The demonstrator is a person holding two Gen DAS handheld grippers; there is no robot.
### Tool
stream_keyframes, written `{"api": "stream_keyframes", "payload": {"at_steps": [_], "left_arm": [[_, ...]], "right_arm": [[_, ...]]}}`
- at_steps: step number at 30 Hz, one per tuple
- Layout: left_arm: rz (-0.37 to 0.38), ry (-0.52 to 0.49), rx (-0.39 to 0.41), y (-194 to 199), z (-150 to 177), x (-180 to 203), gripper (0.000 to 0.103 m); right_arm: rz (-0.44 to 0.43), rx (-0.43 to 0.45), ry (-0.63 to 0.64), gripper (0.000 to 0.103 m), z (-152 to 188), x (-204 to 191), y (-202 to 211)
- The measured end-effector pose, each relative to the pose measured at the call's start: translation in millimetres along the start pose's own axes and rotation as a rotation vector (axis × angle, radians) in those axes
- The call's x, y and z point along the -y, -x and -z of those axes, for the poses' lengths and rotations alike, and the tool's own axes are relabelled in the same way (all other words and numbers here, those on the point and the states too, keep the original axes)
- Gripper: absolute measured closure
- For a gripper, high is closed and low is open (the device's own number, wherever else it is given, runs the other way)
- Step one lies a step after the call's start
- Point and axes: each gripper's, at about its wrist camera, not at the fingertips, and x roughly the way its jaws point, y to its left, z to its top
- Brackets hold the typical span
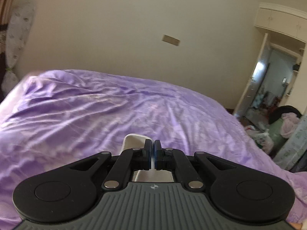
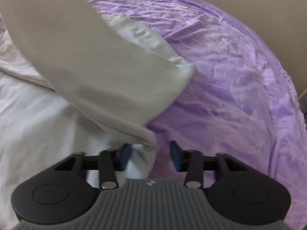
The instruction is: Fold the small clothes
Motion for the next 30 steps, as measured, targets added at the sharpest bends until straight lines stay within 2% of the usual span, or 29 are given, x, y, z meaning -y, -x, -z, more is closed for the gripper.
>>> {"api": "stream_keyframes", "payload": {"at_steps": [1,3,7,9,13,15,20,23,24,25,26,30], "left_arm": [[-0.043,-0.011,-0.027,-2,4,-8,0.102],[-0.119,-0.001,-0.091,-14,22,-28,0.102],[-0.260,0.072,-0.271,-60,86,-86,0.102],[-0.294,0.139,-0.340,-81,119,-115,0.102],[-0.270,0.209,-0.371,-98,156,-142,0.102],[-0.268,0.187,-0.365,-99,159,-140,0.102],[-0.275,0.133,-0.382,-101,155,-134,0.099],[-0.281,0.121,-0.384,-102,161,-133,0.099],[-0.283,0.120,-0.384,-103,162,-133,0.099],[-0.282,0.121,-0.383,-104,163,-133,0.099],[-0.281,0.122,-0.381,-104,163,-134,0.099],[-0.276,0.125,-0.380,-103,163,-134,0.096]], "right_arm": [[-0.028,-0.012,-0.026,0.098,0,6,-2],[-0.079,-0.012,-0.107,0.099,4,17,-1],[-0.097,-0.021,-0.201,0.100,13,25,-4],[-0.090,-0.034,-0.226,0.100,13,25,-7],[-0.069,-0.060,-0.220,0.100,9,17,-6],[-0.081,-0.076,-0.220,0.100,9,19,-5],[-0.148,-0.134,-0.331,0.098,13,37,8],[-0.178,-0.095,-0.385,0.093,6,42,25],[-0.190,-0.074,-0.410,0.086,2,44,29],[-0.212,-0.051,-0.443,0.068,-4,46,31],[-0.229,-0.031,-0.471,0.061,-9,48,30],[-0.258,0.002,-0.561,0.062,-29,53,8]]}}
